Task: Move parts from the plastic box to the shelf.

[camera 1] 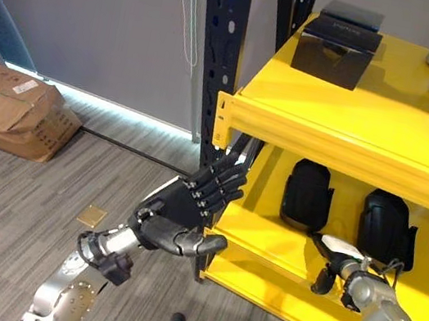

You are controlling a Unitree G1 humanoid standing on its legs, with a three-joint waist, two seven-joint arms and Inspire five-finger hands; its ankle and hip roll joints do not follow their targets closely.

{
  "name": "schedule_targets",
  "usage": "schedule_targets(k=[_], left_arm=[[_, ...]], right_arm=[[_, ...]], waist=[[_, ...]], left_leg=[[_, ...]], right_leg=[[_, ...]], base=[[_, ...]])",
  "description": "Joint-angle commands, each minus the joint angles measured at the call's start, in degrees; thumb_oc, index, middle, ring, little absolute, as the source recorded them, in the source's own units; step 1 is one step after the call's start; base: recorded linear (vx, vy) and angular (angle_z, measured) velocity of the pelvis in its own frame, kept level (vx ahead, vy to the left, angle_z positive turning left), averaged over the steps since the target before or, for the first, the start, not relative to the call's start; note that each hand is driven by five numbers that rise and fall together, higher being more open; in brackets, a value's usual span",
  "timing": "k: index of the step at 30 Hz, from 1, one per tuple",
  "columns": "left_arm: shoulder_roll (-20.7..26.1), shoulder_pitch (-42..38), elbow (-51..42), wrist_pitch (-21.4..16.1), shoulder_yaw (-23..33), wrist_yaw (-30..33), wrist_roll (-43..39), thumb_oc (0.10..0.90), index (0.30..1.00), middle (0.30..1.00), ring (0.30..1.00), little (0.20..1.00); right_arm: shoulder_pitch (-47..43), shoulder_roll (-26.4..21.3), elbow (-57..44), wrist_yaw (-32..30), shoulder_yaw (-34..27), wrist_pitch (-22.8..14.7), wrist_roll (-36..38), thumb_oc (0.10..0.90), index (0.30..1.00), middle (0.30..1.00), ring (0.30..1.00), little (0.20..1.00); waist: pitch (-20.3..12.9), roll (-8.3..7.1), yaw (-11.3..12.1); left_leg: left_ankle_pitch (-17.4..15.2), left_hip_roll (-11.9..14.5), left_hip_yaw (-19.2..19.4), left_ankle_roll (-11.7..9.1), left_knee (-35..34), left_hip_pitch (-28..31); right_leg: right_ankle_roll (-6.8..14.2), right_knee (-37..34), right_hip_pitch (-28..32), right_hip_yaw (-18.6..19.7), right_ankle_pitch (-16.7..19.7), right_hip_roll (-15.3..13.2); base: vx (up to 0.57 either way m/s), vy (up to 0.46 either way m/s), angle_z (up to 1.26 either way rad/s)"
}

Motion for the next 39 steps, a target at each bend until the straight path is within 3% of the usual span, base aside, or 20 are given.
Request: schedule_targets(k=[1, 9, 10, 11, 13, 14, 15, 16, 18, 21, 22, 23, 26, 30, 34, 35, 39], left_arm=[[-2.0, -6.2, -3.7, -3.4, 1.5, -2.9, 0.1, 0.900, 1.000, 1.000, 1.000, 1.000], [-1.6, -5.3, -3.7, -6.1, 2.5, -1.5, -0.1, 0.900, 1.000, 1.000, 1.000, 1.000], [-1.2, -5.0, -4.0, -6.6, 2.6, -1.0, 0.6, 0.900, 1.000, 1.000, 1.000, 1.000], [-1.1, -5.0, -4.2, -7.0, 2.5, -0.9, 1.1, 0.900, 1.000, 1.000, 1.000, 1.000], [0.3, -4.7, -4.2, -9.1, 2.1, 0.1, 2.2, 0.900, 1.000, 1.000, 1.000, 1.000], [0.8, -4.9, -4.0, -9.5, 1.9, 0.6, 2.1, 0.900, 1.000, 1.000, 1.000, 1.000], [1.3, -5.2, -3.2, -9.7, 1.9, 0.8, 0.9, 0.900, 1.000, 1.000, 1.000, 1.000], [1.6, -4.8, -2.5, -9.6, 3.3, 1.0, -0.6, 0.900, 1.000, 1.000, 1.000, 1.000], [0.9, -3.4, -3.0, -9.2, 4.9, 0.9, -2.8, 0.900, 1.000, 1.000, 1.000, 1.000], [-1.8, -0.9, -3.7, -9.6, 8.0, -0.8, -0.9, 0.900, 1.000, 1.000, 1.000, 1.000], [-1.8, -0.9, -3.7, -9.6, 8.0, -0.8, -0.8, 0.900, 1.000, 1.000, 1.000, 1.000], [-2.6, 1.7, -4.0, -10.6, 10.0, -3.1, -0.4, 0.900, 1.000, 1.000, 1.000, 1.000], [-3.0, 3.2, -3.7, -11.9, 11.6, -3.6, -1.0, 0.900, 1.000, 1.000, 1.000, 1.000], [-3.2, 4.0, -4.1, -19.7, 13.4, 0.2, 1.5, 0.900, 1.000, 1.000, 1.000, 1.000], [-3.5, 4.7, -4.8, -20.1, 14.8, 2.7, -0.5, 0.900, 1.000, 1.000, 1.000, 1.000], [-3.8, 4.1, -4.9, -20.5, 13.6, 4.1, 0.1, 0.900, 1.000, 1.000, 1.000, 1.000], [-3.4, 3.4, -5.6, -21.8, 11.1, 6.0, 0.9, 0.900, 1.000, 1.000, 1.000, 1.000]], right_arm=[[-5.8, 2.0, -3.3, 3.7, 3.0, -4.3, 4.3, 0.900, 1.000, 1.000, 1.000, 1.000], [0.1, 0.7, -27.1, 18.1, 4.0, -6.1, 8.4, 0.900, 1.000, 1.000, 1.000, 1.000], [1.5, -1.3, -32.9, 22.6, 4.1, -5.9, 11.0, 0.900, 1.000, 1.000, 1.000, 1.000], [2.0, -2.0, -34.3, 23.5, 4.0, -6.0, 13.5, 0.900, 1.000, 1.000, 1.000, 1.000], [3.9, -4.7, -41.7, 25.0, 2.2, -3.5, 27.2, 0.900, 1.000, 1.000, 1.000, 1.000], [4.3, -4.7, -43.8, 26.0, 0.3, -3.6, 32.9, 0.900, 1.000, 1.000, 1.000, 1.000], [5.5, -4.6, -45.3, 27.1, -2.7, -6.2, 38.1, 0.900, 1.000, 1.000, 1.000, 1.000], [8.7, -5.4, -47.8, 23.4, -7.5, -10.9, 44.1, 0.900, 1.000, 1.000, 1.000, 1.000], [13.0, -3.1, -50.8, 19.7, -14.4, -13.4, 48.1, 0.900, 1.000, 1.000, 1.000, 1.000], [19.8, 2.5, -52.7, 18.4, -22.4, -11.2, 50.2, 0.900, 1.000, 1.000, 1.000, 1.000], [19.9, 2.5, -52.8, 18.4, -22.5, -11.1, 50.2, 0.900, 1.000, 1.000, 1.000, 1.000], [23.7, 4.2, -50.1, 12.2, -26.9, -14.0, 50.8, 0.900, 1.000, 1.000, 1.000, 1.000], [27.0, 7.5, -49.6, 6.7, -32.2, -19.4, 51.2, 0.900, 1.000, 1.000, 1.000, 1.000], [30.8, 11.3, -51.0, 1.1, -36.3, -19.2, 46.2, 0.900, 1.000, 1.000, 1.000, 1.000], [34.1, 13.6, -53.4, -6.5, -37.3, -22.2, 40.2, 0.900, 1.000, 1.000, 1.000, 1.000], [34.5, 15.1, -53.8, -15.3, -36.2, -22.3, 38.9, 0.900, 1.000, 1.000, 1.000, 1.000], [34.1, 16.2, -52.2, -21.9, -34.8, -23.6, 38.0, 0.900, 1.000, 1.000, 1.000, 1.000]], waist=[[0.1, -1.33, 2.6], [0.5, -2.07, 0.2], [0.4, -2.40, -0.3], [0.4, -2.47, -0.4], [0.3, -2.83, -1.1], [0.2, -3.07, -1.5], [0.2, -3.28, -2.1], [-0.1, -3.28, -3.0], [-0.6, -3.04, -4.2], [-1.2, -2.91, -6.0], [-1.2, -2.92, -6.0], [-1.8, -2.73, -7.3], [-2.3, -2.22, -8.9], [-2.5, -1.74, -11.0], [-2.9, -1.37, -12.5], [-3.1, -1.07, -13.3], [-3.2, -0.48, -13.9]], left_leg=[[-10.4, 3.4, 1.3, -2.5, 0.6, 7.8], [-10.3, 3.4, 2.4, -2.4, 0.3, 7.9], [-10.3, 3.5, 2.7, -2.4, 0.2, 8.0], [-10.3, 3.5, 2.8, -2.3, 0.1, 8.0], [-10.0, 3.7, 3.1, -2.4, 0.0, 7.9], [-9.9, 3.7, 3.2, -2.5, -0.1, 7.9], [-10.0, 3.8, 3.3, -2.4, -0.1, 8.0], [-10.1, 3.9, 3.4, -2.5, -0.1, 8.2], [-10.6, 3.9, 3.7, -2.3, -0.1, 8.4], [-11.2, 3.9, 4.8, -2.2, -0.1, 8.9], [-11.2, 3.9, 4.8, -2.2, -0.1, 8.9], [-11.6, 3.9, 6.3, -2.1, -0.1, 9.5], [-11.9, 4.1, 7.9, -2.3, -0.1, 10.0], [-12.6, 3.8, 9.3, -2.1, -0.1, 10.6], [-13.0, 3.5, 10.2, -1.9, -0.1, 10.8], [-13.0, 3.5, 10.9, -1.8, -0.1, 10.9], [-13.2, 3.4, 11.5, -1.7, -0.1, 10.9]], right_leg=[[0.1, 3.1, -3.5, -2.3, -2.6, -1.3], [0.3, 3.3, -4.3, -0.6, -2.3, -1.2], [0.5, 3.2, -4.4, -0.3, -2.1, -1.1], [0.5, 3.2, -4.4, -0.2, -2.1, -1.1], [0.6, 3.2, -4.7, 0.4, -1.9, -0.8], [0.5, 3.2, -4.7, 0.8, -1.8, -0.7], [0.5, 3.5, -4.8, 1.2, -2.0, -0.6], [0.5, 3.7, -5.0, 1.7, -2.0, -0.5], [0.5, 3.5, -5.0, 2.5, -2.1, -0.4], [0.7, 3.1, -5.0, 3.7, -1.9, -0.1], [0.7, 3.1, -5.0, 3.7, -1.9, -0.1], [0.6, 2.4, -4.8, 4.6, -1.7, 0.3], [0.7, 2.0, -4.9, 5.9, -1.4, 0.6], [0.9, 1.7, -5.2, 7.3, -1.0, 0.8], [1.1, 1.5, -5.5, 8.7, -0.7, 0.8], [1.2, 1.9, -5.9, 9.4, -0.7, 0.9], [1.3, 2.4, -6.2, 9.6, -1.0, 0.7]], base=[[0.00, 0.000, 0.00], [0.00, 0.005, -0.01], [0.00, 0.000, 0.00], [0.00, 0.000, 0.00], [-0.01, -0.002, -0.03], [-0.01, 0.005, -0.07], [-0.03, 0.034, -0.05], [-0.04, 0.050, -0.08], [-0.04, 0.066, -0.10], [-0.05, 0.068, -0.21], [-0.05, 0.087, -0.28], [-0.02, 0.071, -0.21], [-0.01, 0.079, -0.24], [-0.02, 0.068, -0.21], [-0.03, 0.078, -0.19], [-0.04, 0.082, -0.09], [-0.03, 0.071, -0.13]])
